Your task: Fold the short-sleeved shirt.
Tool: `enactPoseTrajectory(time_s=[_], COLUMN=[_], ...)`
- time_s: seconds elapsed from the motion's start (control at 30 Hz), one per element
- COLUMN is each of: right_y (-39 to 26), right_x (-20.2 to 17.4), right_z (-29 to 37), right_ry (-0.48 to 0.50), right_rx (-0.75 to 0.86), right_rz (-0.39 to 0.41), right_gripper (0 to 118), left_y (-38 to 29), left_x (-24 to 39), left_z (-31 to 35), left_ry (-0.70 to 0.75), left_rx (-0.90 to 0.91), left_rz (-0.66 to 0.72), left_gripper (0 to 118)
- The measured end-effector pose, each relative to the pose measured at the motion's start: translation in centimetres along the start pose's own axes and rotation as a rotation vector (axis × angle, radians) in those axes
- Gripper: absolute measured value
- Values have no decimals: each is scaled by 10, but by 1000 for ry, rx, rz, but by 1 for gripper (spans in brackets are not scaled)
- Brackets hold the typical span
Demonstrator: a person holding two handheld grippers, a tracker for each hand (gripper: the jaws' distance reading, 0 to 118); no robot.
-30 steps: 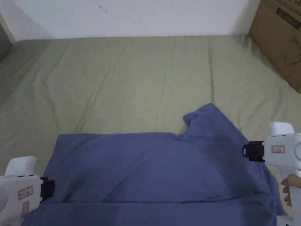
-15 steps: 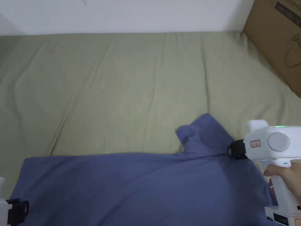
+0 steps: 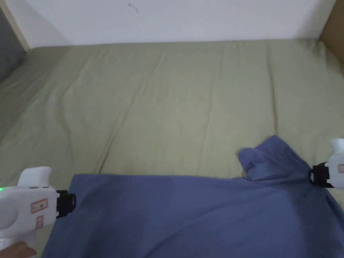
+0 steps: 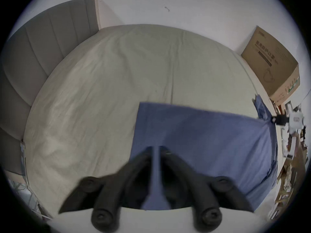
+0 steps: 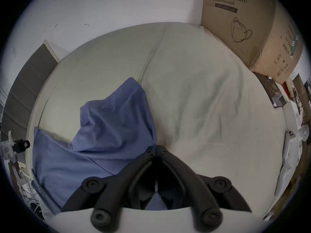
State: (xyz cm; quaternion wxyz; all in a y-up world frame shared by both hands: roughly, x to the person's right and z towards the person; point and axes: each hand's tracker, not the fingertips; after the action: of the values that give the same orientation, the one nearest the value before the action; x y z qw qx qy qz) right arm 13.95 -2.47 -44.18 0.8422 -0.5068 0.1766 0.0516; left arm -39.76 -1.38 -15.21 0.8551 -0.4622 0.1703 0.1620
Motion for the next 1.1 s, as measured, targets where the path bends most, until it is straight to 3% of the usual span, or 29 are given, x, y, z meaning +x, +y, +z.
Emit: enactPoseTrajectory(time_s=[0.03, 0.07, 0.1, 0.27, 0.3, 0.33, 0.37, 0.4, 0.43, 0.47, 0.5, 0.8, 1.1], right_y=[0, 0, 0, -2, -2, -2, -2, -1, -1, -1, 0, -1, -42], right_x=[0, 1, 2, 0, -1, -1, -1, -1, -1, -1, -2, -4, -3], right_z=[-1, -2, -2, -5, -5, -5, -5, -5, -5, -3, -1, 37, 123], right_ry=[-1, 2, 0, 3, 2, 3, 9, 15, 17, 19, 22, 53, 82], right_rx=[-4, -7, -9, -17, -18, -21, -21, -19, -18, -18, -17, 32, 114], right_rz=[-3, -4, -6, -7, -7, -12, -21, -24, -27, -29, -32, -46, -32], right_gripper=[0, 0, 0, 0, 0, 0, 0, 0, 0, 0, 0, 0, 0], left_y=[11, 21, 31, 62, 64, 63, 61, 56, 55, 56, 60, 59, 22], left_x=[-1, -2, -2, 4, 5, 4, 4, 7, 10, 12, 13, 21, 12], left_z=[-6, -13, -22, -63, -73, -81, -88, -91, -88, -81, -76, -10, 91], left_ry=[10, 10, 12, 45, 79, 73, 46, 29, 100, 74, 81, 40, 20], left_rx=[1, 0, -10, -35, -69, -100, -132, -171, -139, -114, -124, -53, 45], left_rz=[4, 8, 12, 4, 4, 16, 26, 51, -2, -54, -50, -97, -137], left_gripper=[49, 87, 105, 107, 104, 93, 70, 68, 56, 24, 1, 1, 1])
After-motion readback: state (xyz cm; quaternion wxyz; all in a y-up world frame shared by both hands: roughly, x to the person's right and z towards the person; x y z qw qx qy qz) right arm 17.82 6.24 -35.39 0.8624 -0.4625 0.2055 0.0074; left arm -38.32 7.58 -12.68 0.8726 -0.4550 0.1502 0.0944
